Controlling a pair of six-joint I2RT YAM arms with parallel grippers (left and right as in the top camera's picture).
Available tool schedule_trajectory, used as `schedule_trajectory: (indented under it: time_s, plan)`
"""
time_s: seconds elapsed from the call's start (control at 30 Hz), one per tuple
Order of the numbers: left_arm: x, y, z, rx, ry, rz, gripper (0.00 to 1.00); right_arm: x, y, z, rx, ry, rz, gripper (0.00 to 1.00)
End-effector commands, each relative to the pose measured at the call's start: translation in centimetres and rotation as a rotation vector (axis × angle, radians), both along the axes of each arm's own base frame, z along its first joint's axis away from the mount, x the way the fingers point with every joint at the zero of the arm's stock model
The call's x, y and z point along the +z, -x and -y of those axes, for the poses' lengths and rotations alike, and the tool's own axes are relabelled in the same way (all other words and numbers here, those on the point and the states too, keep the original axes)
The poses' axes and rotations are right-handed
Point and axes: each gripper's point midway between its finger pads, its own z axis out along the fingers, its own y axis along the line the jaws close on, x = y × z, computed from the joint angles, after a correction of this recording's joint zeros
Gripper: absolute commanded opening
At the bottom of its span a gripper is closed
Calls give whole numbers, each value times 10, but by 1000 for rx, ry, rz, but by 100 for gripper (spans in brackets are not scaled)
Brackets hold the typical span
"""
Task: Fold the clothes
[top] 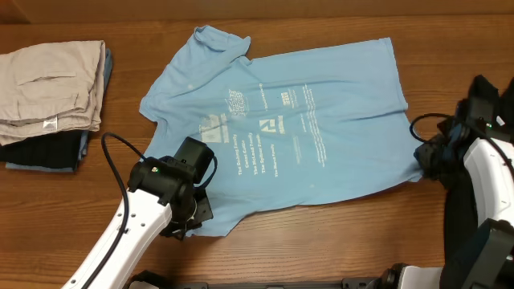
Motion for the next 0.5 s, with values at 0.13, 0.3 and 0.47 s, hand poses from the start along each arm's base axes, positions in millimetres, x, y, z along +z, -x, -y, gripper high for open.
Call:
schedule_trajectory:
  time_s: [0.13, 0.3, 0.47]
  plan:
    - [8, 28, -4, -35, -7, -114, 4, 17, 2, 9, -5, 50, -15, 4]
    - [14, 45, -2, -43, 23, -189, 4, 28, 1, 11, -6, 56, -16, 4]
    - [20, 60, -9, -41, -1, -235, 4, 32, 9, 8, -5, 44, -50, 4]
